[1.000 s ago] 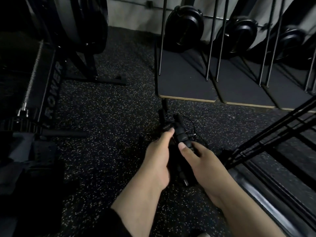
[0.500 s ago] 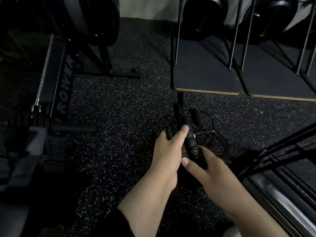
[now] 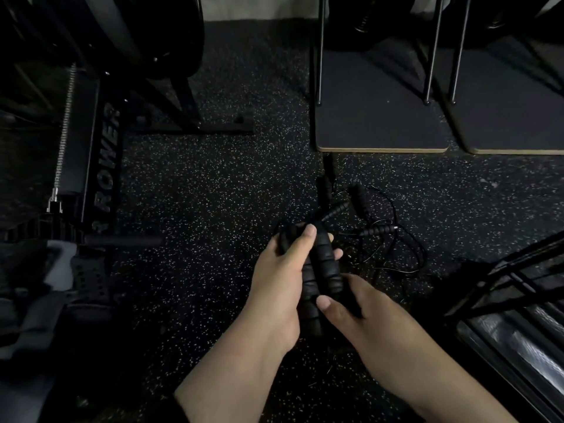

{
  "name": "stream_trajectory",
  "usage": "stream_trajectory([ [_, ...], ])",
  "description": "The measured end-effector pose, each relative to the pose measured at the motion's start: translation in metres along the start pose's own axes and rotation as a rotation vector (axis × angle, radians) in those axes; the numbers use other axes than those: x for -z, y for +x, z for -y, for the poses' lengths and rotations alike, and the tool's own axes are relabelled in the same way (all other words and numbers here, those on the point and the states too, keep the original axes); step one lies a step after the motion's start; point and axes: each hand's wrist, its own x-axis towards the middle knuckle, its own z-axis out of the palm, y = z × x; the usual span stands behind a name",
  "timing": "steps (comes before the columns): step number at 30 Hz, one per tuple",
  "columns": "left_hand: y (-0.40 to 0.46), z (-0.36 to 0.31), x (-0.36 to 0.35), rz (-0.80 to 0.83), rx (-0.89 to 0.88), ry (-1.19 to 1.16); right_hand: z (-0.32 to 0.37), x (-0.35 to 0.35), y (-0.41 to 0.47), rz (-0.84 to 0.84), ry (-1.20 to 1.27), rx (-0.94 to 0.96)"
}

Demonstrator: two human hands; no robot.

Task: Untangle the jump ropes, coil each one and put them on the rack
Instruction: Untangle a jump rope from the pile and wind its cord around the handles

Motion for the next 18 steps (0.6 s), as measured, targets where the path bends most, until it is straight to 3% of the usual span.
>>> stream_trajectory([
  [4,0.006,0.003,0.000,0.012,-0.031,0.040,0.001,0.004,0.003,0.051,0.003,-0.048],
  [8,0.003,0.008,-0.008,0.010,-0.022,0.042,0.003,0.001,0.007,0.162,0.429,-0.160],
  [11,0.003,0.004,-0.008,0.015,-0.027,0.203,0.005,0.003,0.009,0.206,0.728,-0.211],
  [13,0.006,0.000,-0.001,-0.068,-0.115,0.353,0.007,0.011,0.008,0.219,0.831,-0.233],
  [16,0.019,-0.009,0.020,-0.258,-0.463,0.554,0.006,0.026,0.005,0.297,0.916,-0.190],
  [18,0.026,-0.013,0.028,-0.139,-0.505,0.711,0.006,0.033,0.002,0.396,0.921,-0.128],
])
